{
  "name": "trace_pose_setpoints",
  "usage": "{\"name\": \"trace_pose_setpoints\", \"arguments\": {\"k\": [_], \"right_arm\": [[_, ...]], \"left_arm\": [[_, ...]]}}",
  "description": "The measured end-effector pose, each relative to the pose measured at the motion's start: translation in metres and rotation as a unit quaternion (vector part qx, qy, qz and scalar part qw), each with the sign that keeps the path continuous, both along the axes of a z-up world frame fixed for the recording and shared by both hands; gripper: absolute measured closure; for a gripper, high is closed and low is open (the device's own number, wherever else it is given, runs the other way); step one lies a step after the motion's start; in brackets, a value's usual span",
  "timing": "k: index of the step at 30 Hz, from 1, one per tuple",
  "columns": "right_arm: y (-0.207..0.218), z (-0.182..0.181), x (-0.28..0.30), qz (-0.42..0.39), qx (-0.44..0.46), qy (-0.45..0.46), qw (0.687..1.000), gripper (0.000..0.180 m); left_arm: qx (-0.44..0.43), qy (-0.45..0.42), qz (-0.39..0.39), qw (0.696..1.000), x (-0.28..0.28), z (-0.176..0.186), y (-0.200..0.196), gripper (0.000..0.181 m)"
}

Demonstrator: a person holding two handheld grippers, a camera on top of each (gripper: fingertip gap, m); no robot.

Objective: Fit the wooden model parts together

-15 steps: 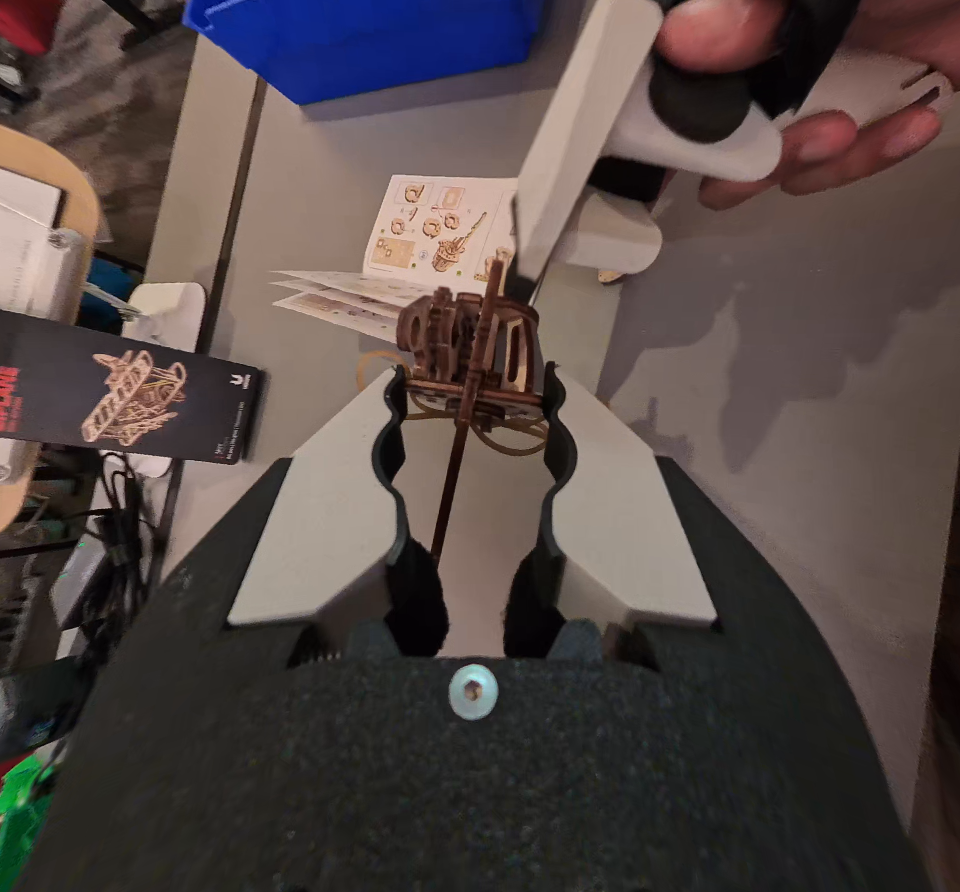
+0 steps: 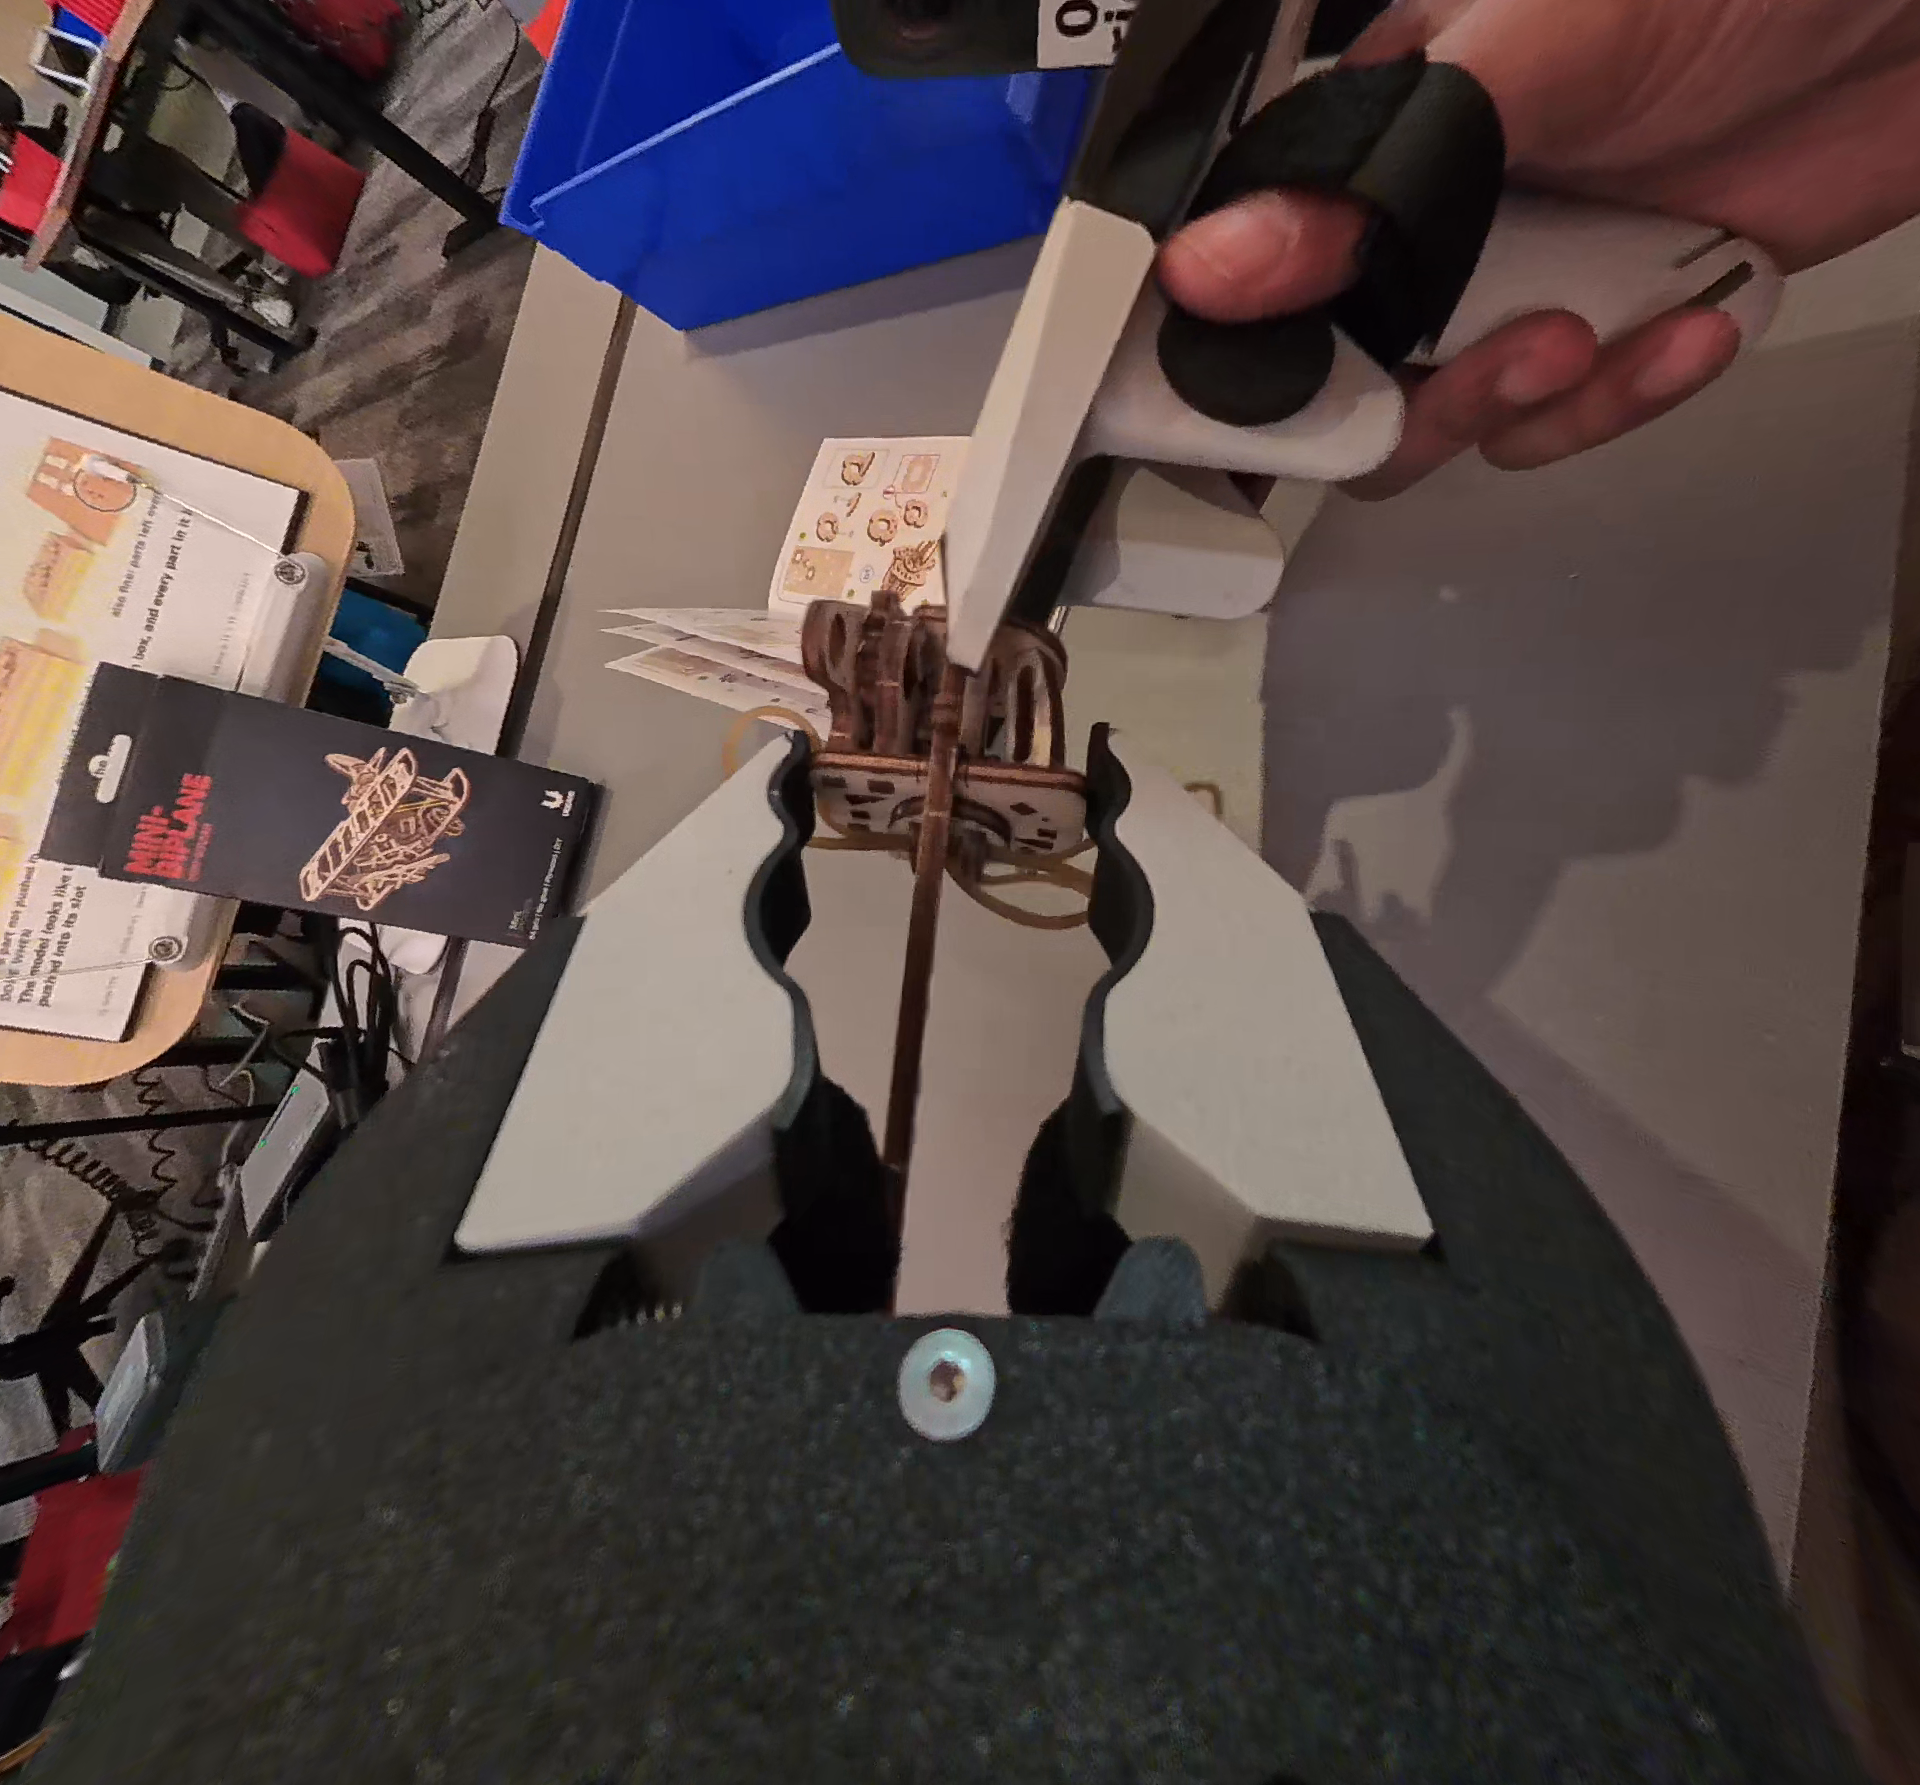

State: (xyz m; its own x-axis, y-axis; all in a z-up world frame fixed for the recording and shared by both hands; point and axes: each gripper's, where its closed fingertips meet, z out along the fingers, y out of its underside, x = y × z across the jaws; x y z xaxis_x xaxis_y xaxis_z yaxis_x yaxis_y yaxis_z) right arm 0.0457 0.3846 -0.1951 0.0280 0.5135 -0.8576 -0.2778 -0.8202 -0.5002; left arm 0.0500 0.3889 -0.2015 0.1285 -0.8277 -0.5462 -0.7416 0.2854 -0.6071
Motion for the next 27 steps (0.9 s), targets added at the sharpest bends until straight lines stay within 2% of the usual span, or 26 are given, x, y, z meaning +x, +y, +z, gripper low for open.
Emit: {"name": "trace_pose_setpoints", "arguments": {"k": [11,18,20,22,25,27], "right_arm": [[-0.004,0.0,-0.001,0.01,-0.011,0.019,1.0,0.123],[-0.003,0.002,0.0,0.002,0.001,0.021,1.0,0.121],[-0.001,-0.001,0.007,-0.017,0.03,-0.011,0.999,0.122],[0.003,-0.007,0.018,-0.042,0.086,-0.083,0.992,0.125],[0.005,0.001,0.031,-0.082,0.217,-0.186,0.955,0.135],[-0.002,0.008,0.028,-0.069,0.276,-0.232,0.93,0.148]], "left_arm": [[0.015,-0.008,-0.002,1.0,0.0,0.003,-0.003,0.131],[-0.006,-0.004,0.005,1.0,-0.002,-0.007,-0.002,0.131],[-0.017,-0.005,0.007,1.0,-0.003,-0.011,-0.001,0.131],[-0.035,-0.002,0.01,0.999,-0.004,-0.016,-0.002,0.131],[-0.056,0.001,0.009,0.998,-0.006,-0.023,-0.004,0.131],[-0.062,0.006,0.006,0.998,-0.006,-0.027,-0.005,0.131]]}}
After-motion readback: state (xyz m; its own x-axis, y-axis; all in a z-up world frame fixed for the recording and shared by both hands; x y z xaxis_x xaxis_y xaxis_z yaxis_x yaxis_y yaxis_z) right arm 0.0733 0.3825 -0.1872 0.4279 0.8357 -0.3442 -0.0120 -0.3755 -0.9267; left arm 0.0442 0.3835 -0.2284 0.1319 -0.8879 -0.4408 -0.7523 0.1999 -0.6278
